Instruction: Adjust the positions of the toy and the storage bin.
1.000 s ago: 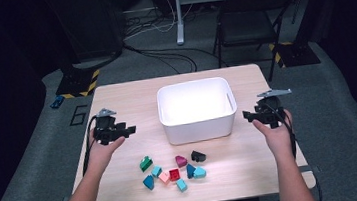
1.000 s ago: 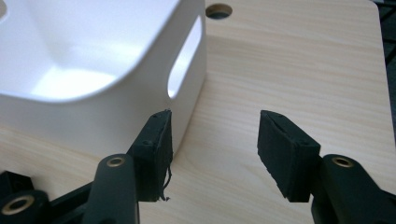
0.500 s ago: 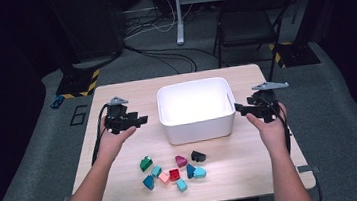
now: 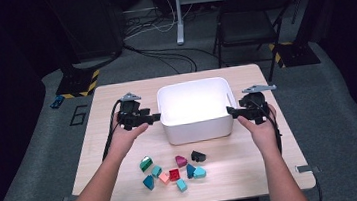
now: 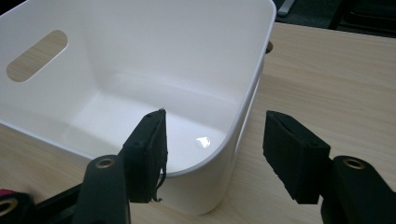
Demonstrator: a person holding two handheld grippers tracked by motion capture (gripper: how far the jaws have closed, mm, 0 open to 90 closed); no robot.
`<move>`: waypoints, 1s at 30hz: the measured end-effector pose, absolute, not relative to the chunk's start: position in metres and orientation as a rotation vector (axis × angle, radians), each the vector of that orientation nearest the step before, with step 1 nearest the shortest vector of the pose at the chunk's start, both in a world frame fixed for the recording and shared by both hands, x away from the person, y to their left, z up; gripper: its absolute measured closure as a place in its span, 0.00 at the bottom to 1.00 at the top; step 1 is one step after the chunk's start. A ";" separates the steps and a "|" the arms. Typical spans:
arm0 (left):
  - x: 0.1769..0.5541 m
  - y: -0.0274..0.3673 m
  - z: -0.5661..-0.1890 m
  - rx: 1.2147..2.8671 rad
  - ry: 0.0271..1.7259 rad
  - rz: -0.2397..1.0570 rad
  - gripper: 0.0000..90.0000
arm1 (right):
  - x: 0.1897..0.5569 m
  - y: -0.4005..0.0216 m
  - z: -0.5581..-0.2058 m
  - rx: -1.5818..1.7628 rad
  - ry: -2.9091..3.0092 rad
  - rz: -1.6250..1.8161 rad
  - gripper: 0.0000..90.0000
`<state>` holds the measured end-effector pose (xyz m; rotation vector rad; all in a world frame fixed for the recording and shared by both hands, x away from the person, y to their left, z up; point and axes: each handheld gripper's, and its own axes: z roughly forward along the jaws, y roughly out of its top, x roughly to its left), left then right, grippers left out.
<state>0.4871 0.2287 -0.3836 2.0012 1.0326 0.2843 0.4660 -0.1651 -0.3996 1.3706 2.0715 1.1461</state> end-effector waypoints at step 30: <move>0.490 0.245 -0.414 1.998 1.087 0.189 0.50 | 0.465 -0.119 -0.414 1.272 2.185 1.102 0.44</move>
